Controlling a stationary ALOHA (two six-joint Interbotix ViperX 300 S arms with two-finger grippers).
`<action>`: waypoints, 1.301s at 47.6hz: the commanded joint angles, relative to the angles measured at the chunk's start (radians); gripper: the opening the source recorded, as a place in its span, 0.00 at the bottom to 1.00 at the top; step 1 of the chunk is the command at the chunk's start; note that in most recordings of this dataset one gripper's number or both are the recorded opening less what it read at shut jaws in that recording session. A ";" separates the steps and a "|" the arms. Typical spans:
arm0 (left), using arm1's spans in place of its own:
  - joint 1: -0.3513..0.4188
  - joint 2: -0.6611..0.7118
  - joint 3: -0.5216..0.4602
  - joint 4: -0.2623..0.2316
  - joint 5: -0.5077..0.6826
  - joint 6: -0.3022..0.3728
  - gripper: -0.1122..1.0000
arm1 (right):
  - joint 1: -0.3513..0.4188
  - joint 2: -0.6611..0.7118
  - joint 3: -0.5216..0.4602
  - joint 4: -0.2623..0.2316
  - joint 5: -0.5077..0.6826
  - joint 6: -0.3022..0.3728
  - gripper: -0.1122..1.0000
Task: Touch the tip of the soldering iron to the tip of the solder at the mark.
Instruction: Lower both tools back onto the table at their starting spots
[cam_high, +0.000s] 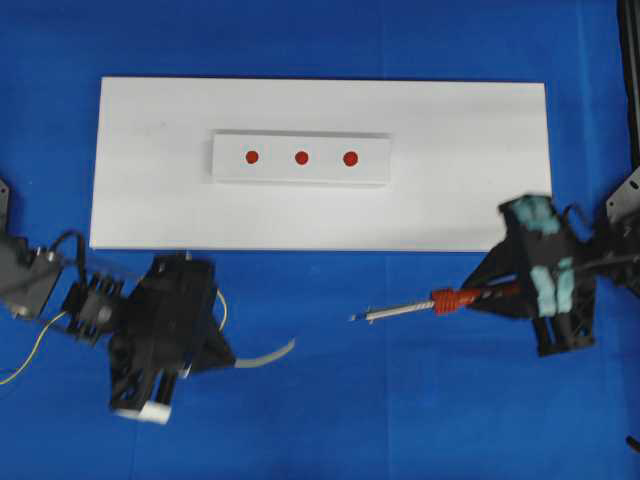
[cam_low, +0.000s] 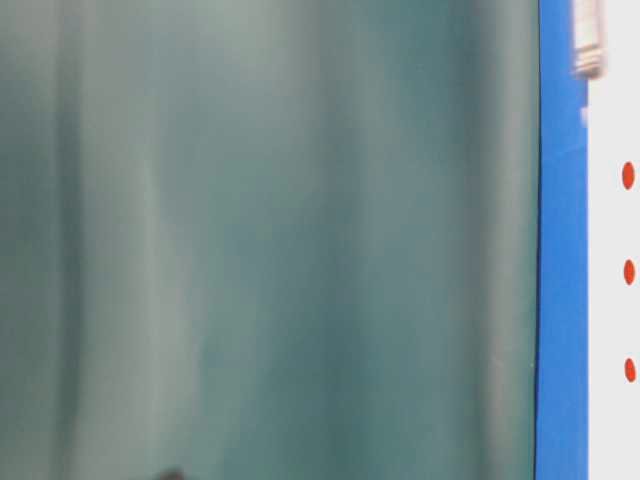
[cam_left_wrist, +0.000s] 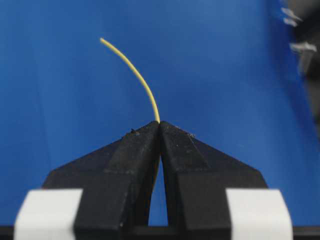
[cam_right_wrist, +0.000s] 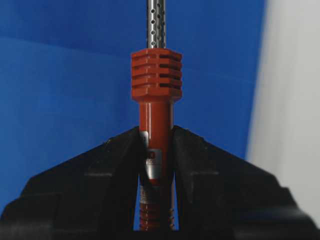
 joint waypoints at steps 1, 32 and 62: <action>-0.054 0.011 0.008 0.002 -0.054 0.000 0.11 | 0.038 0.069 -0.026 0.003 -0.064 0.006 0.16; -0.137 0.229 0.089 0.002 -0.258 0.029 0.11 | 0.124 0.477 -0.069 0.032 -0.408 0.014 0.16; -0.130 0.183 0.095 0.002 -0.206 0.012 0.79 | 0.124 0.453 -0.081 0.057 -0.403 0.014 0.90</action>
